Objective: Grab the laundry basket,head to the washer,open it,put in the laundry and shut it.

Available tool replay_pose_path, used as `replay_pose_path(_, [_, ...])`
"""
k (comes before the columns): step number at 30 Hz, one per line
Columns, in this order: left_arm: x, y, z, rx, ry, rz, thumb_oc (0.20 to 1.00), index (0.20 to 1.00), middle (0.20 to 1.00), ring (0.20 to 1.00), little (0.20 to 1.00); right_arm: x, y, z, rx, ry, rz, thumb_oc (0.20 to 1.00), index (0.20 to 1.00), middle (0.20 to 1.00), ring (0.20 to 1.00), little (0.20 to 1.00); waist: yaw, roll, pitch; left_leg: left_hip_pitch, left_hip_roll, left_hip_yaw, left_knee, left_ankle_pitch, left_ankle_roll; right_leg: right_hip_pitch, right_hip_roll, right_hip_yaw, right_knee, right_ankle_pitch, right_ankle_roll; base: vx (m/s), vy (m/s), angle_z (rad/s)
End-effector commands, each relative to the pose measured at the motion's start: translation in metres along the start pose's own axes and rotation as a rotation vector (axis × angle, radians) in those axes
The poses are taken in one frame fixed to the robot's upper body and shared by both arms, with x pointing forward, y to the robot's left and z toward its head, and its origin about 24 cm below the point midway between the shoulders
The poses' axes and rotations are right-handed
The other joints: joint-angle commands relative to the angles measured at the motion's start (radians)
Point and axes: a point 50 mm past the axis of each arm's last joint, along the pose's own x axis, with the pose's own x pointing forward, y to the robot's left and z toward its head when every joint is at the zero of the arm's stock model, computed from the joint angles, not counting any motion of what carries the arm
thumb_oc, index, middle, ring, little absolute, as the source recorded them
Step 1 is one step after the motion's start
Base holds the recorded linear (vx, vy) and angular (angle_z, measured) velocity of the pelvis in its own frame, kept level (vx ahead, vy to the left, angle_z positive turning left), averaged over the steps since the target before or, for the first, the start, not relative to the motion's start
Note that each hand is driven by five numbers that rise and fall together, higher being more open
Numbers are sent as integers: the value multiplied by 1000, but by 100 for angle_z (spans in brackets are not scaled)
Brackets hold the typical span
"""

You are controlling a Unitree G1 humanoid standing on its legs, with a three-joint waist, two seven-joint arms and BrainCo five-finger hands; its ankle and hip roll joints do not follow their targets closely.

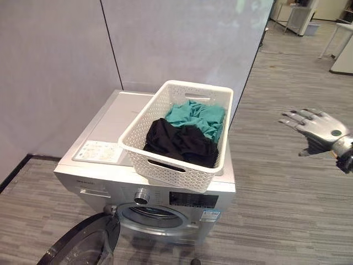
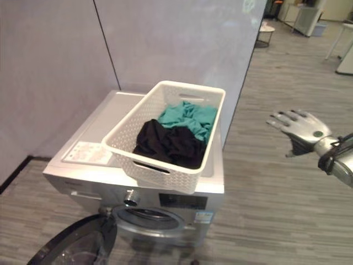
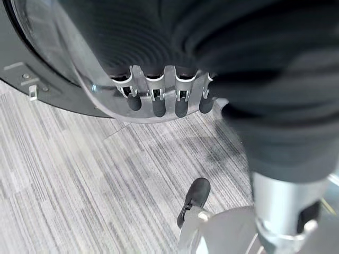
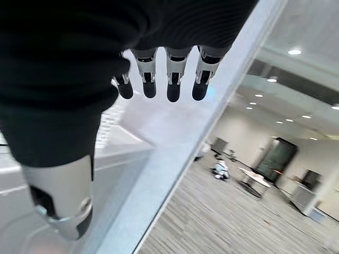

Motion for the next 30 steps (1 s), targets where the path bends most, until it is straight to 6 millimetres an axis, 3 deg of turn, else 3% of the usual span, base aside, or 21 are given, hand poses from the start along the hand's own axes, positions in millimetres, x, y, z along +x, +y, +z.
replay_pose_path(1, [-1,9,-9,-31,30,19,1000,1000,1000,1000,1000,13,-19,0,27,7,-103,1000,1000,1000,1000,1000,16,-71,25,3,-53,-8,-31,28,-13,154,-50,-6,-268,184,126,3,-10,4])
replay_pose_path(5, [-1,12,-7,-37,23,32,1000,1000,1000,1000,1000,31,-41,14,34,-63,-195,1000,1000,1000,1000,1000,28,-66,26,-20,-53,-20,-31,30,-18,144,-55,-19,-274,182,129,6,-5,6])
replay_pose_path(12, [-1,19,-5,-63,17,70,1000,1000,1000,1000,1000,38,-70,30,57,-137,-328,1000,1000,1000,1000,1000,38,-58,26,-50,-54,-36,-31,44,-24,129,-62,-38,-277,183,125,12,-10,8])
replay_pose_path(19, [-1,19,-10,-55,41,65,1000,1000,1000,1000,1000,43,-69,47,81,-219,-295,1000,1000,1000,1000,1000,46,-70,20,-49,-51,-42,-31,43,-28,135,-60,-48,-277,175,122,28,-14,8])
replay_pose_path(20, [-1,18,-10,-55,42,60,1000,1000,1000,1000,1000,45,-68,49,81,-228,-287,884,884,884,884,884,46,-73,19,-48,-50,-43,-31,43,-29,136,-59,-50,-277,174,122,36,-19,1])
replay_pose_path(22, [-1,16,-12,-59,49,54,1000,1000,1000,1000,1000,47,-64,52,90,-241,-260,561,561,561,561,561,47,-79,18,-48,-49,-44,-31,42,-30,137,-56,-50,-277,171,121,0,0,0])
replay_pose_path(23, [-1,15,-13,-62,52,53,1000,1000,1000,1000,1000,48,-64,53,96,-244,-255,460,460,460,460,460,47,-82,17,-48,-48,-44,-31,43,-30,138,-55,-50,-277,170,120,0,0,0])
replay_pose_path(24, [-2,15,-14,-65,57,52,1000,1000,1000,1000,1000,48,-63,54,107,-249,-248,200,200,200,200,200,47,-85,17,-48,-46,-45,-31,42,-30,138,-55,-50,-277,168,120,0,0,0])
replay_pose_path(30, [-2,17,-17,-68,69,55,1000,1000,1000,1000,1000,53,-69,63,219,-288,-258,200,200,200,200,200,50,-111,11,-48,-41,-44,-31,42,-33,140,-51,-54,-277,165,118,0,0,0])
